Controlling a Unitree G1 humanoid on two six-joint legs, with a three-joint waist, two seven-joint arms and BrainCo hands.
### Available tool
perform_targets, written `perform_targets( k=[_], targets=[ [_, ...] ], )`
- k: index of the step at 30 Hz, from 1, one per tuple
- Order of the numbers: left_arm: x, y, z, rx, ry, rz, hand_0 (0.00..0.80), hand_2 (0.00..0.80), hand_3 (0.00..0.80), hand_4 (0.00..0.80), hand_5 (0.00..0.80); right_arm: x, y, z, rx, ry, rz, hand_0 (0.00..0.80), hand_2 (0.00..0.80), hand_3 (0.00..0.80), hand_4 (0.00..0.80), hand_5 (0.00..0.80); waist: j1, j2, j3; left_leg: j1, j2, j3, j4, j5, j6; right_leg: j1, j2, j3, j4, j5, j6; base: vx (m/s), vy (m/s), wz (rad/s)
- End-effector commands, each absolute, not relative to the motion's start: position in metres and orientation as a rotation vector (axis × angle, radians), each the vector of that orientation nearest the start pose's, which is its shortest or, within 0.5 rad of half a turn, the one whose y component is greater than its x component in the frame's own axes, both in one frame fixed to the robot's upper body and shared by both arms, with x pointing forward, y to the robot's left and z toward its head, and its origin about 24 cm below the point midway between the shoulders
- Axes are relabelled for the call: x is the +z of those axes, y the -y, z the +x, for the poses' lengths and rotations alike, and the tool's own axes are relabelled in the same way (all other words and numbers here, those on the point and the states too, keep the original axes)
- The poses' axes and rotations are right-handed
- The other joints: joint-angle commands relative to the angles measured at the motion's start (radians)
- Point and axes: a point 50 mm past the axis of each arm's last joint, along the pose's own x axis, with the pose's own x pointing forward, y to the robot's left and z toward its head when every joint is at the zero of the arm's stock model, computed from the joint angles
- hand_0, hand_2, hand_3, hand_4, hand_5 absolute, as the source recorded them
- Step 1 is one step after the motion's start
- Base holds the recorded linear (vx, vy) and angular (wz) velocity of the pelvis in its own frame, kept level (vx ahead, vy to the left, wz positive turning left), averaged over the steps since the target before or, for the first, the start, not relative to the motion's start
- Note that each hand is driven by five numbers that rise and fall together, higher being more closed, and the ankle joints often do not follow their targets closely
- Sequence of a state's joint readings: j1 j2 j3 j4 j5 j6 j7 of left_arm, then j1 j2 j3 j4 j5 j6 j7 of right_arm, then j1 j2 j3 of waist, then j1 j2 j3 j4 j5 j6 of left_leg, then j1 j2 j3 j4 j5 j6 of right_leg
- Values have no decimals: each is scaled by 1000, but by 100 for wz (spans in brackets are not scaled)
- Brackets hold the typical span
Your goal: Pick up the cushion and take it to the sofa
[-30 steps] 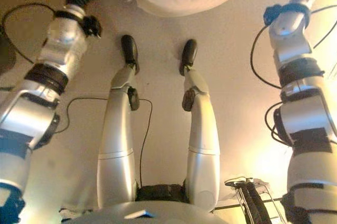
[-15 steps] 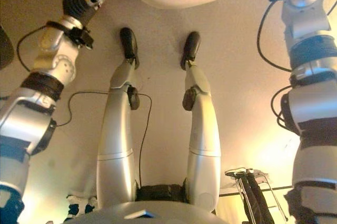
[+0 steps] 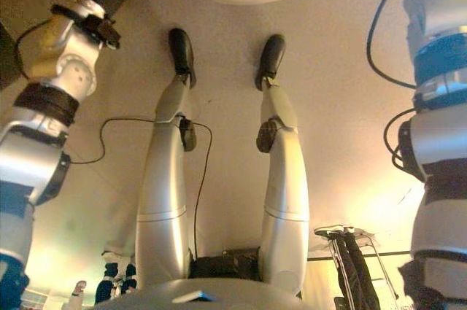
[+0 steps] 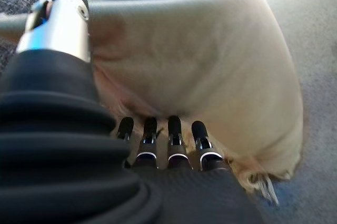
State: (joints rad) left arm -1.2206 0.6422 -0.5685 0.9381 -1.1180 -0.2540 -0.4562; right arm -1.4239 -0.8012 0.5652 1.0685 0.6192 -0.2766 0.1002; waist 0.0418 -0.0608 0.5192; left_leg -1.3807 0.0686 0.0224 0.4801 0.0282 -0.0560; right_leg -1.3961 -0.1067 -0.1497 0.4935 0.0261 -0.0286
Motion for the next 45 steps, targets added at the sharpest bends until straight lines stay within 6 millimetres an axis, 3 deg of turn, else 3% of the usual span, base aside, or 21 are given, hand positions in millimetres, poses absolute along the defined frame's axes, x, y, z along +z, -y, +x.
perform_targets(
  k=[1, 3, 4, 5, 6, 7, 20, 27, 36, 45],
  targets=[
    [290, -176, 399, -597, 502, -121, 800, 800, 800, 800, 800, 377, 184, 389, 318, 606, -448, 0, 0, 0, 0, 0, -7, 73, 1, 19, -8, -84, -71, -5, -69, 61, -16, -20, 59, -89, 132, -3, 11, 5],
    [293, -171, 400, -608, 492, -97, 800, 800, 800, 800, 800, 374, 178, 390, 400, 574, -440, 0, 0, 0, 0, 0, -11, 70, 1, 23, -10, -85, -82, 0, -71, 65, -12, -19, 42, -82, 135, 0, 0, 0],
    [294, -169, 400, -611, 489, -95, 800, 800, 800, 800, 800, 373, 176, 390, 435, 561, -433, 147, 147, 147, 147, 147, -11, 70, 1, 24, -11, -85, -87, 2, -71, 67, -10, -19, 35, -79, 136, 0, 0, 0],
    [295, -167, 401, -622, 482, -96, 800, 800, 800, 800, 800, 371, 172, 390, 474, 545, -436, 427, 427, 427, 427, 427, -13, 68, 1, 27, -12, -85, -91, 5, -72, 71, -7, -18, 27, -76, 137, 0, 0, 0],
    [295, -166, 401, -630, 480, -94, 800, 800, 800, 800, 800, 369, 171, 390, 498, 533, -437, 646, 646, 646, 646, 646, -13, 68, 1, 28, -12, -85, -95, 8, -72, 74, -7, -17, 21, -75, 139, 0, 0, 0],
    [296, -164, 400, -636, 479, -93, 800, 800, 800, 800, 800, 368, 171, 390, 513, 531, -444, 800, 800, 800, 800, 800, -13, 68, 1, 28, -13, -85, -99, 9, -72, 75, -6, -17, 15, -72, 140, 0, 0, 0],
    [296, -157, 400, -676, 489, -196, 800, 800, 800, 800, 800, 371, 163, 387, 535, 592, -419, 800, 800, 800, 800, 800, -24, 74, 1, 50, -30, -90, -143, 28, -73, 98, 20, 3, -45, -50, 148, -5, 12, 3],
    [278, -164, 400, -661, 469, -239, 800, 800, 800, 800, 800, 356, 169, 388, 531, 589, -396, 800, 800, 800, 800, 800, -27, 71, 1, 84, -31, -98, -156, 33, -75, 129, 26, 13, -61, -40, 151, -2, 3, 0],
    [233, -169, 398, -611, 413, -307, 800, 800, 800, 800, 800, 309, 196, 391, 486, 544, -264, 800, 800, 800, 800, 800, -33, 54, 1, 153, -26, -108, -120, 24, -75, 187, 18, 33, -31, -25, 153, -3, -1, 1],
    [141, -164, 365, -575, 333, -392, 800, 800, 800, 800, 800, 215, 199, 361, 536, 505, -155, 800, 800, 800, 800, 800, -45, 38, 1, 381, -7, -63, -38, -18, -61, 384, -20, 28, 38, -21, 150, 18, -9, 5]
  ],
)
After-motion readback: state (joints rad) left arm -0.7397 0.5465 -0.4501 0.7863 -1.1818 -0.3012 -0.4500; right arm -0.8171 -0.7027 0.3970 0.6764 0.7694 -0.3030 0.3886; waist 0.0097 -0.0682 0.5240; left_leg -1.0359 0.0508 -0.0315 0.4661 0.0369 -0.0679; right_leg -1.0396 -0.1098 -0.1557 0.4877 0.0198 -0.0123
